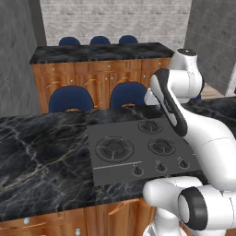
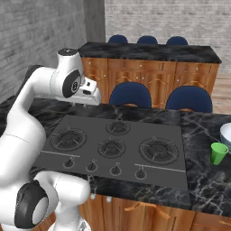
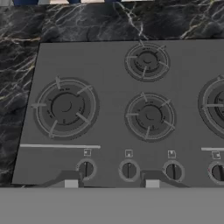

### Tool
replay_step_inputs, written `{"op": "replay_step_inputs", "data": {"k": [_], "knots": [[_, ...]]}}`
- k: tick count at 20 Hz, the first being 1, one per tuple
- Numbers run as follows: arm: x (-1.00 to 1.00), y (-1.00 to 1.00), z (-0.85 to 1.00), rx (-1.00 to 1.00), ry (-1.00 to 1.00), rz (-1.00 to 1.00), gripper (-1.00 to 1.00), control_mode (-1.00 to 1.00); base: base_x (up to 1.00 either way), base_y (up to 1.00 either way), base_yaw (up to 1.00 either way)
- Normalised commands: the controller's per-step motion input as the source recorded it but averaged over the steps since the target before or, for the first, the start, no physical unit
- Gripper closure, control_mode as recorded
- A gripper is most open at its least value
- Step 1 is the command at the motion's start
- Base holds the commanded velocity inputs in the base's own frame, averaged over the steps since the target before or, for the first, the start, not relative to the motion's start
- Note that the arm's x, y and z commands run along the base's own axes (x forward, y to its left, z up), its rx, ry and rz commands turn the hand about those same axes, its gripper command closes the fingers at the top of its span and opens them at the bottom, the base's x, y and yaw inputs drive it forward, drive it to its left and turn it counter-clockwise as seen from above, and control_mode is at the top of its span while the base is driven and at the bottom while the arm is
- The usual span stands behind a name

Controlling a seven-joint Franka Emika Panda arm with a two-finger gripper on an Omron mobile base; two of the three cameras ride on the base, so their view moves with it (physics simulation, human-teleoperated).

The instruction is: Pick the cup and bowl from the counter and place them on the counter next to the sink.

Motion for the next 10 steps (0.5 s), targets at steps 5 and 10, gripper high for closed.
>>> {"op": "replay_step_inputs", "data": {"k": [5,10], "knots": [[0.00,-0.21,-0.08,0.00,0.01,-0.05,-1.00,-1.00,0.00,0.00,0.00],[0.00,-0.58,-0.05,-0.01,0.02,-0.05,-1.00,-1.00,0.00,0.00,0.00]]}}
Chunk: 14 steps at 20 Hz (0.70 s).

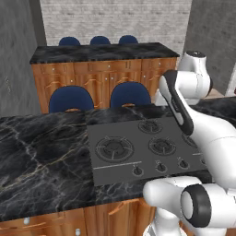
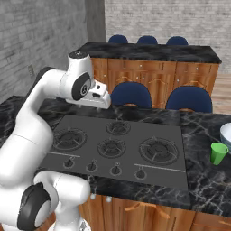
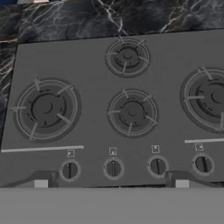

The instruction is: Pick the cup and bowl from the counter and place them on the counter next to the sink.

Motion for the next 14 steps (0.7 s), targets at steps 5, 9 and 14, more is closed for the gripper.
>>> {"op": "replay_step_inputs", "data": {"k": [5,9,14], "knots": [[0.00,-0.86,0.00,-0.02,0.08,-0.02,-1.00,-1.00,0.00,0.00,0.00],[0.00,-0.93,0.00,-0.01,0.06,-0.04,-1.00,-1.00,0.00,0.00,0.00],[0.05,-1.00,0.00,0.00,0.09,-0.05,-1.00,-1.00,0.00,0.00,0.00]]}}
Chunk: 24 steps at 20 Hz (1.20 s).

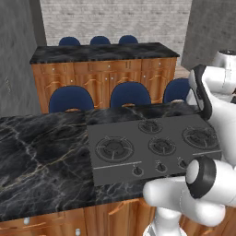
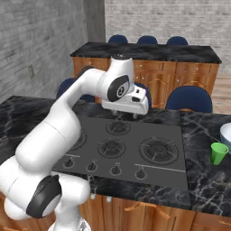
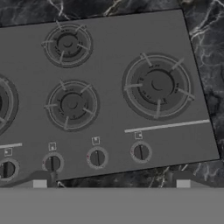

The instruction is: Pick the cup and bowl from the counter and place them on the counter next to the sink.

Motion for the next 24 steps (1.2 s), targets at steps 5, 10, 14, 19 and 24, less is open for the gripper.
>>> {"op": "replay_step_inputs", "data": {"k": [5,10,14,19,24], "knots": [[0.00,-1.00,0.00,0.00,0.08,-0.08,-1.00,-1.00,0.00,0.00,0.00],[0.00,-0.92,0.00,0.00,0.07,-0.09,-1.00,-1.00,0.00,0.00,0.00],[0.07,-0.81,0.00,-0.01,0.09,-0.04,-1.00,-1.00,0.00,0.00,0.00],[0.19,-0.75,0.00,-0.02,0.05,-0.01,-1.00,-1.00,0.00,0.00,0.00],[0.14,-0.69,-0.10,0.02,-0.13,0.00,-1.00,-1.00,0.00,0.00,0.00]]}}
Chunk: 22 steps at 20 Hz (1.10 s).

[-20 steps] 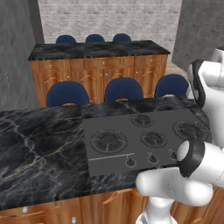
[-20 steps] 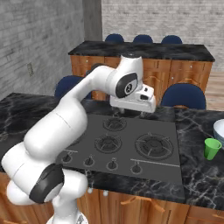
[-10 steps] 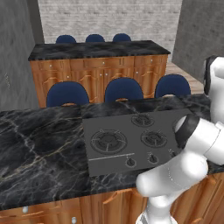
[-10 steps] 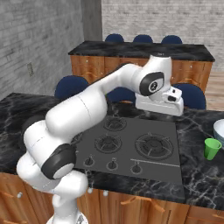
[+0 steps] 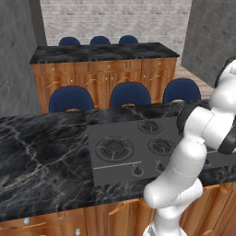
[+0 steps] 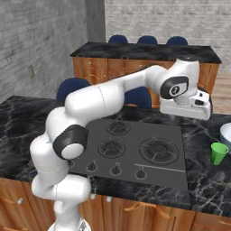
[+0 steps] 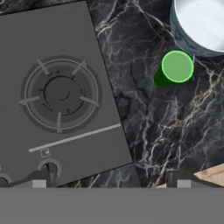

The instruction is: Pick the cup and bowl from the counter and place them on the counter next to the sink.

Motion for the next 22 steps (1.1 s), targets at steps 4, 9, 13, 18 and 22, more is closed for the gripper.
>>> {"op": "replay_step_inputs", "data": {"k": [4,9,13,18,22], "knots": [[0.09,-0.51,-0.14,0.03,-0.20,0.02,-1.00,-1.00,0.00,0.00,0.00],[0.07,-0.30,-0.02,0.00,-0.03,0.00,-1.00,-1.00,0.00,0.00,0.00],[0.14,-0.22,-0.01,-0.01,0.00,0.00,-1.00,-1.00,0.00,0.00,0.00],[0.19,-0.22,-0.26,0.00,0.00,0.01,-1.00,-1.00,0.00,0.00,0.00],[0.33,-0.08,-0.55,0.00,0.00,0.03,-1.00,-1.00,0.00,0.00,0.00]]}}
